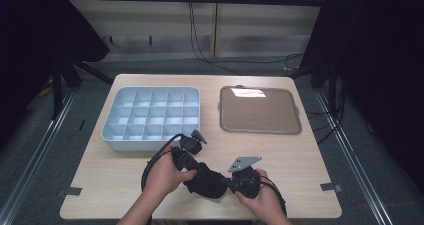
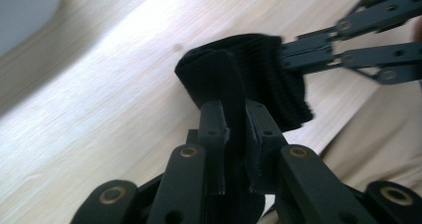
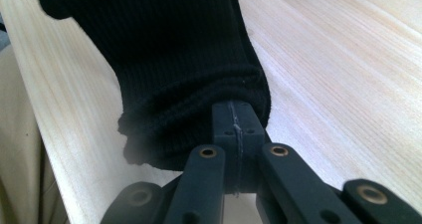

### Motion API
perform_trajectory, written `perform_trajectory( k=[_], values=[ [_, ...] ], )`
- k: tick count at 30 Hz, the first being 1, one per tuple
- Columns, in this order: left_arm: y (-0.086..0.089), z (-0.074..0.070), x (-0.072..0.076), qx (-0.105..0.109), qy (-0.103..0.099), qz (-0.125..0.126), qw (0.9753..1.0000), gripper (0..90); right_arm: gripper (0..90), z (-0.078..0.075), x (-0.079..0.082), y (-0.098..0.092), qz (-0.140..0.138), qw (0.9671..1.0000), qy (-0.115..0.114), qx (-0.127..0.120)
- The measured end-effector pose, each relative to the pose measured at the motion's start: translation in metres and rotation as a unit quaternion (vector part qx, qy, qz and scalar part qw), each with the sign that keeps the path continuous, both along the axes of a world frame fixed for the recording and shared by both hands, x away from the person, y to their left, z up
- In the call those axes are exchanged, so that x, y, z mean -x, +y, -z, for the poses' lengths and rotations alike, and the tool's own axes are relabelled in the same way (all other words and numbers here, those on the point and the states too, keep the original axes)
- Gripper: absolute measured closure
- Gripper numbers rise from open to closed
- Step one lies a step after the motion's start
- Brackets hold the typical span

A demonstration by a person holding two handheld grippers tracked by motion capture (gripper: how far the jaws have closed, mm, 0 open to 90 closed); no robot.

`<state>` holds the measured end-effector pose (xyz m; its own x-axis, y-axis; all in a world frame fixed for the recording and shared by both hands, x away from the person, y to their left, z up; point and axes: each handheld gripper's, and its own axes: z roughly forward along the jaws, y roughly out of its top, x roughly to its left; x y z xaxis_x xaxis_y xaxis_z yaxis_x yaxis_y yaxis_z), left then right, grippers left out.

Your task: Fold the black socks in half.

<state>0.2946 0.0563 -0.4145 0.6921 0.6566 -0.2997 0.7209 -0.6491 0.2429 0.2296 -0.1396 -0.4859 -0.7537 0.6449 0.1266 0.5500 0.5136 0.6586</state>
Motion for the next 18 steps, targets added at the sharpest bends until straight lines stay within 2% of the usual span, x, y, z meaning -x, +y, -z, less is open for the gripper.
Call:
perform_trajectory(
  k=[2, 11, 18],
  values=[
    [-0.008, 0.000, 0.002, 0.005, 0.003, 0.008, 1.0000, 79.4, 90.0, 0.000, 0.000, 0.001, 0.002, 1.0000, 0.002, 0.000],
    [-0.025, 0.005, 0.004, 0.010, 0.009, 0.023, 0.9996, 79.6, 90.0, 0.001, 0.000, 0.003, 0.003, 1.0000, -0.002, -0.003],
    [-0.035, 0.013, 0.005, 0.007, 0.011, 0.023, 0.9996, 79.6, 90.0, 0.001, 0.000, 0.004, 0.004, 1.0000, -0.005, -0.005]
  ],
)
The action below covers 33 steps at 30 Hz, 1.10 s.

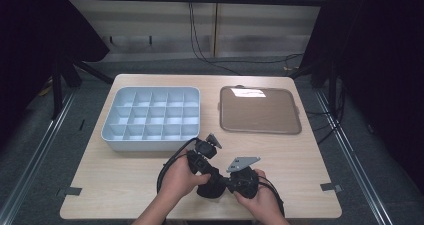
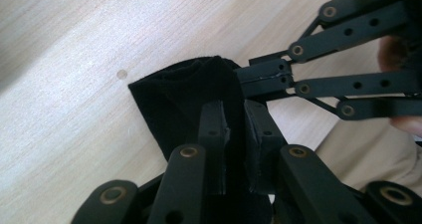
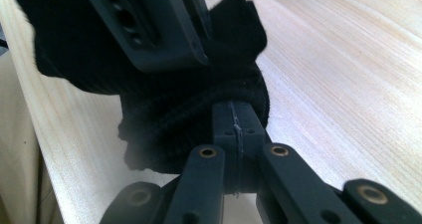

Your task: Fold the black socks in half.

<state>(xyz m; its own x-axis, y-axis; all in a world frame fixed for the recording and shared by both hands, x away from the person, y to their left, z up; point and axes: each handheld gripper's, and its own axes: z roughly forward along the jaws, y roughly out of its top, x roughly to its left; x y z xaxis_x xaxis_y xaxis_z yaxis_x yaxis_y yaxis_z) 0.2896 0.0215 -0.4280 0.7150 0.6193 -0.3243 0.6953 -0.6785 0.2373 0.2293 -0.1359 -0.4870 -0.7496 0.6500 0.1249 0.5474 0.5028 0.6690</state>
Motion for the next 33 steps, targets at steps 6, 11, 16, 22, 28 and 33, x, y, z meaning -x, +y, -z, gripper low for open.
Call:
perform_trajectory(
  k=[6, 11, 16, 22, 28, 33],
  values=[
    [-0.002, 0.003, 0.001, -0.005, -0.007, 0.000, 1.0000, 79.6, 89.0, -0.002, 0.000, -0.003, 0.003, 1.0000, -0.004, -0.006],
    [-0.001, 0.007, 0.000, -0.003, -0.003, -0.006, 1.0000, 79.6, 89.3, -0.006, 0.000, -0.008, 0.007, 0.9999, -0.005, -0.007],
    [-0.003, 0.007, -0.001, -0.001, -0.001, -0.004, 1.0000, 78.8, 90.0, -0.003, 0.000, -0.011, 0.009, 1.0000, -0.001, 0.000],
    [-0.004, 0.005, -0.001, 0.017, 0.004, -0.008, 0.9998, 70.8, 90.0, 0.001, 0.000, -0.011, 0.008, 0.9999, 0.000, 0.010],
    [-0.002, 0.001, -0.001, 0.024, 0.005, -0.009, 0.9997, 67.8, 90.0, 0.002, -0.001, -0.011, 0.008, 0.9999, 0.003, 0.011],
    [-0.001, 0.000, -0.001, 0.029, 0.009, -0.011, 0.9995, 66.7, 90.0, 0.004, -0.001, -0.011, 0.008, 0.9999, 0.007, 0.012]
  ],
)
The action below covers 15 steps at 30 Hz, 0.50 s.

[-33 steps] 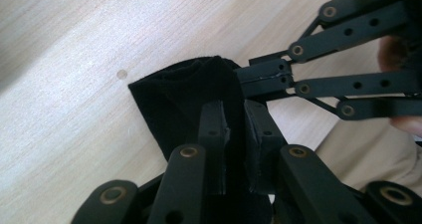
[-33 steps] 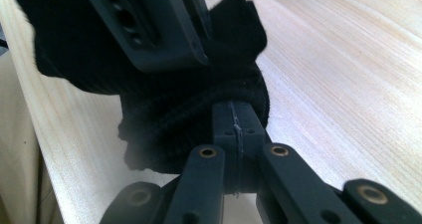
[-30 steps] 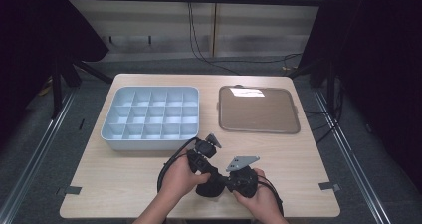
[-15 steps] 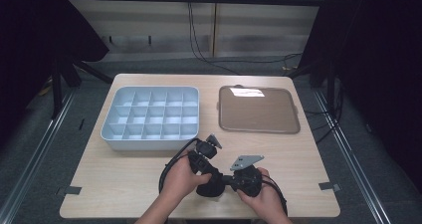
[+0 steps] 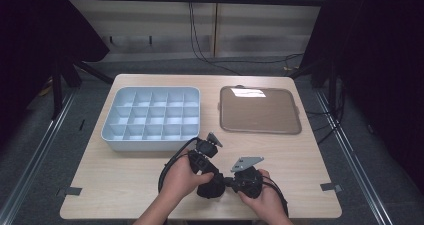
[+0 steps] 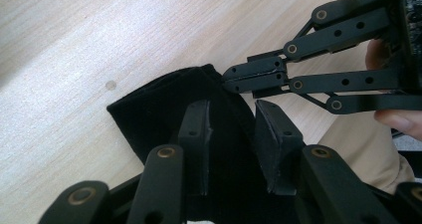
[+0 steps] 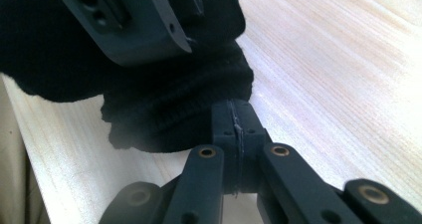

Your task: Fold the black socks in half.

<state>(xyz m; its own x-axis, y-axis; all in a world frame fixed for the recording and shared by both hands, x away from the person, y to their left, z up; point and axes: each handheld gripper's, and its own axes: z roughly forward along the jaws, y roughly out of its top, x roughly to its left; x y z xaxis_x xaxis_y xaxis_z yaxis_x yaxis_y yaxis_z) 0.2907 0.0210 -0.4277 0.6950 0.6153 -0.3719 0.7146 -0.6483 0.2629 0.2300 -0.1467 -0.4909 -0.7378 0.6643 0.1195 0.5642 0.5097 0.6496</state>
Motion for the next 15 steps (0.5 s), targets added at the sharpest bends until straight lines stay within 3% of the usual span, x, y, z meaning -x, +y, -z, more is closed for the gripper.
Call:
perform_trajectory(
  k=[10, 15],
  values=[
    [0.0035, -0.0044, -0.0021, 0.000, -0.003, -0.005, 1.0000, 65.9, 90.0, 0.0016, -0.0004, 0.0012, -0.001, 1.0000, 0.002, 0.002],
    [0.0019, 0.0001, -0.0027, -0.001, 0.003, -0.008, 1.0000, 67.3, 90.0, 0.0016, -0.0005, 0.0017, 0.001, 1.0000, 0.001, 0.005]
  ],
)
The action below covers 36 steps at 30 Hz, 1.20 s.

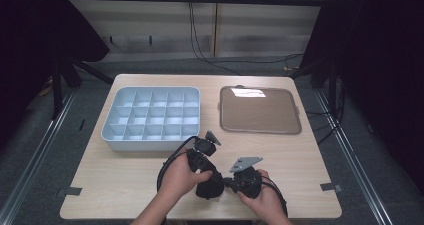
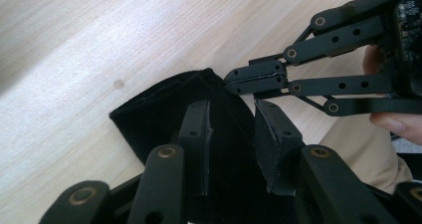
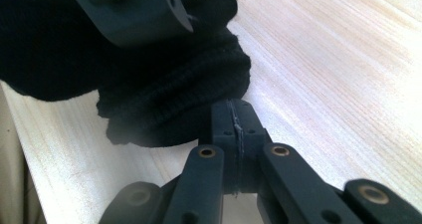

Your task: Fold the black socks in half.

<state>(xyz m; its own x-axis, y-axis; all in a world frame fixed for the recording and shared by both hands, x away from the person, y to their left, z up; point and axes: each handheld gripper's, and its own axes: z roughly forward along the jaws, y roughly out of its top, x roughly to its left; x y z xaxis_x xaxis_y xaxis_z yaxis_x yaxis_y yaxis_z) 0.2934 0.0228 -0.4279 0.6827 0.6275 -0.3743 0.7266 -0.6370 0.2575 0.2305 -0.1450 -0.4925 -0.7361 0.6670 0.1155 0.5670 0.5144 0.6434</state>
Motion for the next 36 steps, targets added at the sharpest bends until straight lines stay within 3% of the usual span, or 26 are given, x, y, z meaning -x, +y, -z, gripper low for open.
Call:
perform_trajectory(
  k=[11, 20, 29, 36],
  values=[
    [-0.010, 0.012, 0.001, -0.012, -0.005, 0.014, 0.9998, 69.0, 89.5, 0.000, 0.000, -0.004, 0.001, 1.0000, -0.002, -0.001],
    [-0.015, 0.018, 0.002, -0.029, -0.020, 0.017, 0.9992, 70.2, 84.3, -0.003, -0.004, -0.021, 0.034, 0.9994, -0.009, -0.001],
    [-0.015, 0.019, 0.005, -0.032, -0.030, 0.021, 0.9988, 70.4, 79.5, 0.000, -0.005, -0.026, 0.047, 0.9988, -0.014, 0.001],
    [-0.013, 0.012, 0.004, -0.028, -0.019, 0.025, 0.9991, 64.7, 75.9, 0.002, -0.006, -0.024, 0.049, 0.9987, -0.018, -0.003]
  ],
)
